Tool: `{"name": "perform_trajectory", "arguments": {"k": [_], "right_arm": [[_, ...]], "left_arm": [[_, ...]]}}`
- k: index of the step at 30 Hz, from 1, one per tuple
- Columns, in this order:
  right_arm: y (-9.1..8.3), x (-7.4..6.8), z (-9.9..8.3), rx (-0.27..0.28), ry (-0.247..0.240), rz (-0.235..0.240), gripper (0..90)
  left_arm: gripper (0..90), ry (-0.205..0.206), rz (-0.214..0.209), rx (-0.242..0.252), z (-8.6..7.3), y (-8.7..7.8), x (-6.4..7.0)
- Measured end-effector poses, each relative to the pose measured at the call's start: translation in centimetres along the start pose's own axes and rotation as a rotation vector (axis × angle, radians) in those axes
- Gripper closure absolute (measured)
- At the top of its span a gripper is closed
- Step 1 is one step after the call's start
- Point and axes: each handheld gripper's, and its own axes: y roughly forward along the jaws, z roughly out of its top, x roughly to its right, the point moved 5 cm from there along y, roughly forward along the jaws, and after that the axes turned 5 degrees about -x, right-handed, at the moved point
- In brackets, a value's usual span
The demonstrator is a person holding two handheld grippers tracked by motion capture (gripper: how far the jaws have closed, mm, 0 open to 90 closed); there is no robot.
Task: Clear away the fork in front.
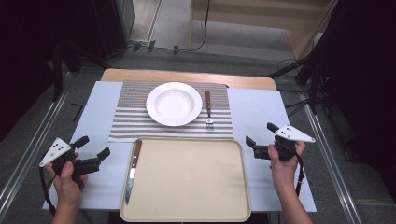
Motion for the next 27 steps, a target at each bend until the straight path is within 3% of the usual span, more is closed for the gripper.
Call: {"name": "perform_trajectory", "arguments": {"k": [8,14,25,27], "right_arm": [[1.6,-0.1,0.9,-0.01,0.014,0.01,0.0],[3.1,-0.6,2.1,-0.021,0.005,0.016,0.0],[5.6,-1.0,3.4,-0.055,0.005,0.025,0.0],[6.1,-1.0,3.8,-0.063,0.011,0.025,0.0]], "left_arm": [[0.0,0.016,-0.008,0.001,-0.3,0.4,0.4],[0.0,-0.003,-0.043,0.028,-0.4,0.2,0.3],[0.0,0.017,-0.029,0.017,-0.4,0.4,0.6],[0.0,0.019,-0.041,0.02,-0.4,0.3,0.6]]}}
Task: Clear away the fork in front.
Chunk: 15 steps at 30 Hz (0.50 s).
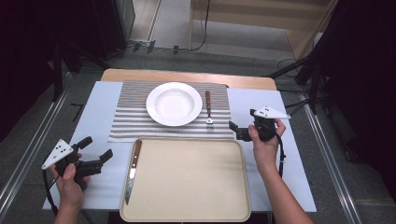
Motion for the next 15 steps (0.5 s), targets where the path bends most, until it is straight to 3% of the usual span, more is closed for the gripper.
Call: {"name": "perform_trajectory", "arguments": {"k": [15], "right_arm": [[3.3,0.0,2.8,-0.049,-0.004,0.005,0.0]], "left_arm": [[0.6,0.013,0.019,-0.007,-0.1,0.1,0.1]]}}
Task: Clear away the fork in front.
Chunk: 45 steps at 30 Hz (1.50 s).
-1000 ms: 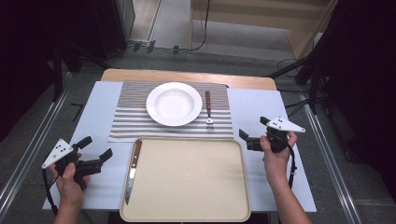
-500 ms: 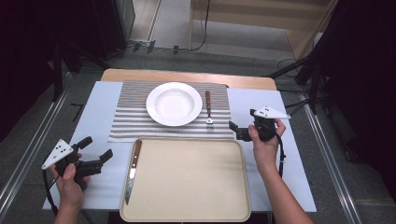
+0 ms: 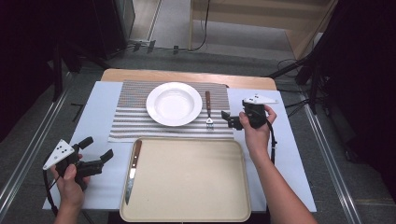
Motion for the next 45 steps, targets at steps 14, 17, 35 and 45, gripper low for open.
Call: {"name": "perform_trajectory", "arguments": {"k": [14,17,35,45], "right_arm": [[3.2,0.1,1.7,-0.075,0.024,0.012,0.0],[4.0,0.4,1.9,-0.089,0.033,0.008,0.0],[8.4,2.0,2.6,-0.202,0.111,-0.011,11.6],[10.5,1.7,3.0,-0.321,0.152,-0.051,32.7]], "left_arm": [[0.0,-0.001,0.002,0.001,0.0,0.0,-0.1],[0.0,-0.002,0.004,-0.001,-0.1,0.0,-0.1],[0.0,-0.007,0.008,-0.007,-0.1,0.1,-0.2],[0.0,-0.011,0.008,-0.009,-0.1,0.1,-0.2]]}}
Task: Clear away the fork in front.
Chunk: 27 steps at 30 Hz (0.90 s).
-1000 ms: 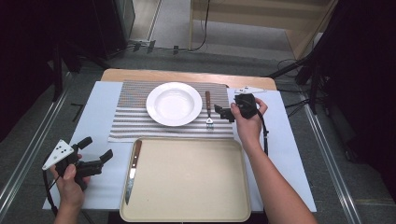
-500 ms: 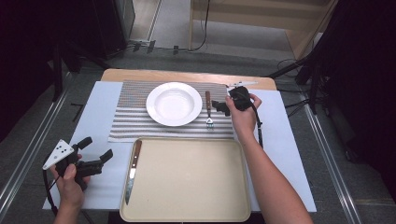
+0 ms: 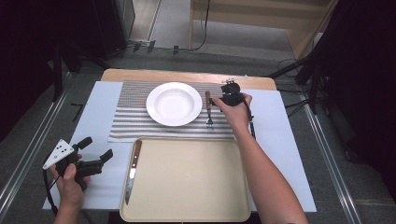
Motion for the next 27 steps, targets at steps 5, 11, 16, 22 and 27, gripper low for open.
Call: {"name": "perform_trajectory", "arguments": {"k": [5,11,16,22,27], "right_arm": [[0.9,-0.3,0.3,-0.008,0.007,-0.043,49.1],[1.9,-1.3,0.3,-0.074,0.01,0.022,63.5],[2.6,-1.8,0.2,-0.164,0.087,0.047,63.7],[3.1,-2.2,0.3,-0.177,0.063,-0.01,63.9],[3.9,-2.2,0.2,-0.205,0.08,-0.044,63.8]], "left_arm": [[0.0,-0.001,0.0,-0.001,0.0,0.0,0.0],[0.0,-0.002,0.002,-0.001,0.0,0.0,0.0],[0.0,-0.003,0.002,-0.001,0.0,0.1,0.0],[0.0,-0.003,0.004,-0.005,0.0,0.1,0.0],[0.0,0.001,0.005,-0.009,0.0,0.1,-0.1]]}}
